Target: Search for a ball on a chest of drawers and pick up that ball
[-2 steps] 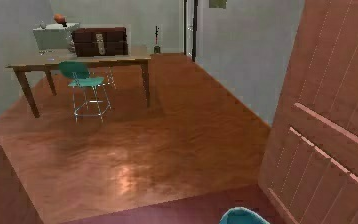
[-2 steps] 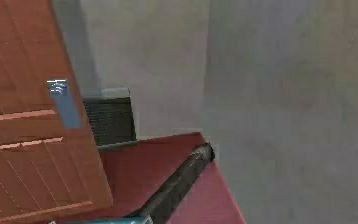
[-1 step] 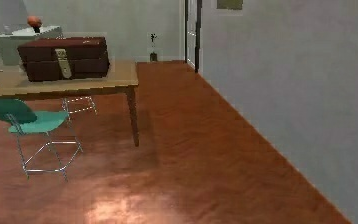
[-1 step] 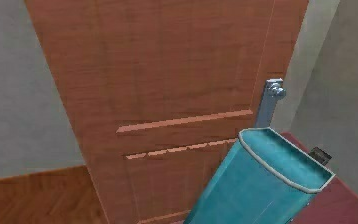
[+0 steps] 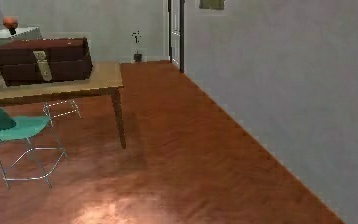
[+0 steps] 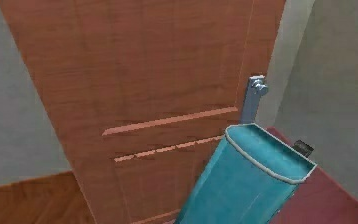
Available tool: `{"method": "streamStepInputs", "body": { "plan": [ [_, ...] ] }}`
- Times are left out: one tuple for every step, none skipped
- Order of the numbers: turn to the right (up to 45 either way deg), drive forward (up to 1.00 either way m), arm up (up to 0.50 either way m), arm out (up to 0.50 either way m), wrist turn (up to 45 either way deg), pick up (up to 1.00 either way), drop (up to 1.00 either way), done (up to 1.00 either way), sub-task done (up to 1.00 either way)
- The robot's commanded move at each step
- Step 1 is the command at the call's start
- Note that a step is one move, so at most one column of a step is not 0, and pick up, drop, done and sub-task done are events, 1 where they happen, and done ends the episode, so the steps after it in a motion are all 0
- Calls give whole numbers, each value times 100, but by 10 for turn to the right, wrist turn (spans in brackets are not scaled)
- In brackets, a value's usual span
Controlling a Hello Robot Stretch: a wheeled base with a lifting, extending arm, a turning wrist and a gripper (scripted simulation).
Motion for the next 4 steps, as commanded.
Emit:
{"method": "streamStepInputs", "body": {
  "plan": [
    [0, 50, 0, 0, 0, 0, 0, 0, 0],
    [120, 0, 0, 0, 0, 0, 0, 0, 0],
    [0, 100, 0, 0, 0, 0, 0, 0, 0],
    [120, 0, 0, 0, 0, 0, 0, 0, 0]
  ]
}}
